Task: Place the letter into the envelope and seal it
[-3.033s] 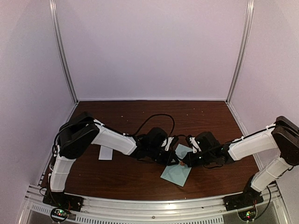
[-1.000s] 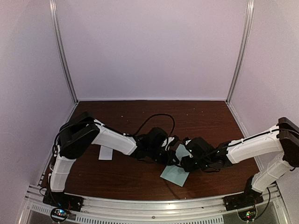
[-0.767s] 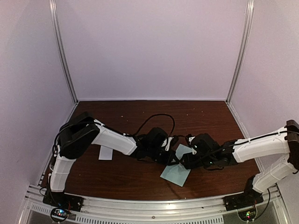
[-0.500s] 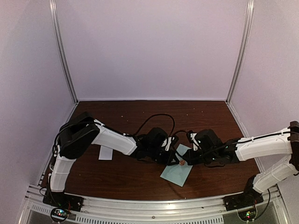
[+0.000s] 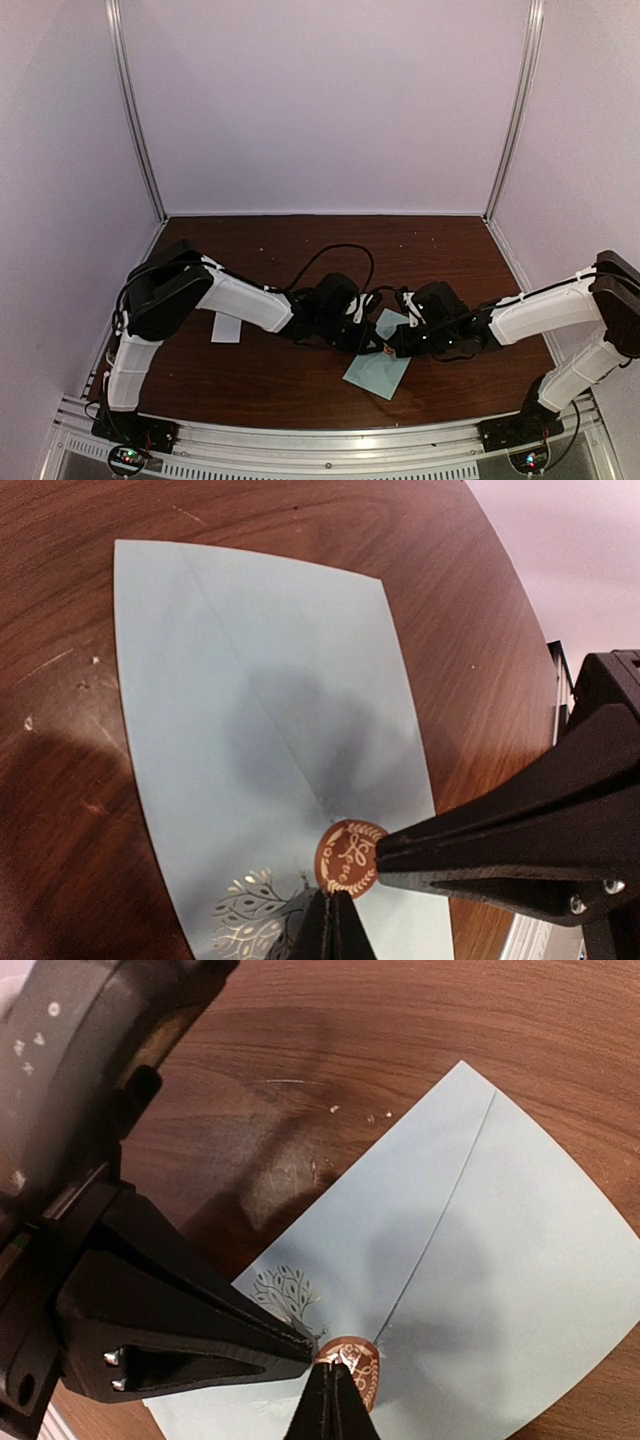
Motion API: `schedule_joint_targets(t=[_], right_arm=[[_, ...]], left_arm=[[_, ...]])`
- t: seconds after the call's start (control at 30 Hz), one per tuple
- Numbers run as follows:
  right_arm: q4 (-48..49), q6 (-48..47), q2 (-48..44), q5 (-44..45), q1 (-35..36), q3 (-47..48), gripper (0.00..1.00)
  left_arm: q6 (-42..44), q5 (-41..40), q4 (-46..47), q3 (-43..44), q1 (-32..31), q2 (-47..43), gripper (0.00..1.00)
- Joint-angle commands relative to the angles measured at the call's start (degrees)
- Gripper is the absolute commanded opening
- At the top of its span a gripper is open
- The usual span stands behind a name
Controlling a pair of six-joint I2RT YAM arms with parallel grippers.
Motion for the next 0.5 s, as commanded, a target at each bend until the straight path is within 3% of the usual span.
schedule_joint_targets(t=[0.0,0.47], right_arm=[[3.30,-0.32,2.27,-0.55,-0.80,-1.07,0.00],[6.25,0.35,6.07,-6.71,-0.97,-1.57,0.00]], left_arm=[[0.59,-1.59,-0.58,-1.02,-0.22,-0.29,0.00],[0.76,-1.69,-0.80,-0.76,-0.24,-0.18,0.00]])
